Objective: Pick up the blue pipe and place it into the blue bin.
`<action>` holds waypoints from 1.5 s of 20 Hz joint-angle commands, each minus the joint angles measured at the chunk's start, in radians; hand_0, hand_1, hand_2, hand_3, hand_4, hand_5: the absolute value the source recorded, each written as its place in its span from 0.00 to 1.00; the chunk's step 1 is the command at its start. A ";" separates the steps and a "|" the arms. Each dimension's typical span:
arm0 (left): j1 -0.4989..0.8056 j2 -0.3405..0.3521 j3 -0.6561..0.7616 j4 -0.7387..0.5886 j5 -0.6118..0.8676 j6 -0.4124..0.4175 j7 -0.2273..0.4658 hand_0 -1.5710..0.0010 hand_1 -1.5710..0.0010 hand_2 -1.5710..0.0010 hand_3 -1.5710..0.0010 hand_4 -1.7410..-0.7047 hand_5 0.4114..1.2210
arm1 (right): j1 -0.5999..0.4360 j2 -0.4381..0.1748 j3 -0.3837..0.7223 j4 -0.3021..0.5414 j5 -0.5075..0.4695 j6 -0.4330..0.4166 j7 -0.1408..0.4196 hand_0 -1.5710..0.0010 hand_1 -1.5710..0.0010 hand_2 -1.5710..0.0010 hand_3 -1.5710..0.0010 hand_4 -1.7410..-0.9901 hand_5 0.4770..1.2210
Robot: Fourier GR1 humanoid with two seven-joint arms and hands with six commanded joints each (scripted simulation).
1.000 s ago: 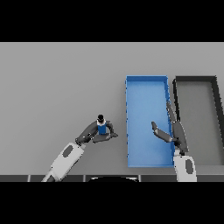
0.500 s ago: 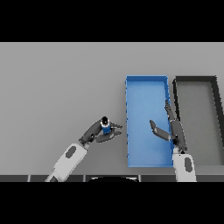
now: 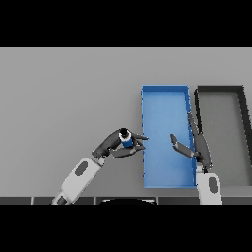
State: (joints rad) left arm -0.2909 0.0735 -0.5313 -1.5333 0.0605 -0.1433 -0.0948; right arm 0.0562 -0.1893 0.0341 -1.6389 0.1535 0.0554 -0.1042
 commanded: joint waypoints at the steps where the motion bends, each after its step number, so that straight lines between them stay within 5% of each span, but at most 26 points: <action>1: -0.008 0.003 0.004 -0.005 -0.003 -0.004 0.019 0.00 0.00 0.00 0.00 0.26 1.00 | 0.000 0.007 0.006 -0.003 0.002 -0.001 -0.010 1.00 1.00 1.00 1.00 0.78 0.22; 4: -0.001 -0.008 0.005 0.004 -0.022 -0.010 0.033 0.00 0.00 0.00 0.00 0.26 1.00 | 0.023 0.008 -0.001 -0.008 0.012 -0.019 -0.022 1.00 1.00 1.00 1.00 0.79 0.22; 11: 0.003 -0.026 0.022 0.014 -0.045 -0.040 0.021 0.00 0.00 0.00 0.00 0.26 1.00 | 0.325 0.152 0.065 -0.262 0.183 -0.224 0.005 1.00 1.00 1.00 1.00 0.74 0.22; 14: 0.006 -0.038 0.023 0.013 -0.057 -0.052 0.023 0.00 0.00 0.00 0.00 0.26 1.00 | 0.341 0.167 0.086 -0.347 0.053 -0.138 -0.050 1.00 0.99 0.96 1.00 0.72 0.22; 17: 0.007 -0.042 0.036 0.009 -0.057 -0.066 0.028 0.00 0.00 0.00 0.00 0.26 1.00 | 0.304 0.079 0.085 -0.455 -0.119 0.013 0.069 1.00 0.98 0.92 1.00 0.70 0.17; 19: 0.000 -0.057 0.036 0.011 -0.067 -0.071 0.038 0.00 0.00 0.00 0.00 0.26 1.00 | 0.233 0.033 0.099 -0.465 -0.182 0.083 0.206 1.00 0.99 0.92 1.00 0.68 0.15; 23: -0.003 -0.061 0.047 0.002 -0.080 -0.081 0.052 0.00 0.00 0.00 0.00 0.26 1.00 | 0.066 -0.030 0.125 -0.480 -0.243 0.149 0.386 1.00 0.99 0.94 1.00 0.64 0.11; 30: 0.000 -0.068 0.071 0.027 -0.104 -0.108 0.034 0.00 0.00 0.00 0.00 0.26 1.00 | -0.192 -0.038 0.236 -0.459 -0.255 0.215 0.516 1.00 1.00 0.97 1.00 0.59 0.11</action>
State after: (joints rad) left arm -0.2905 0.0060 -0.4607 -1.5060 -0.0441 -0.2533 -0.0616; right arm -0.1370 -0.2266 0.2698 -2.0943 -0.1010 0.2703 0.4093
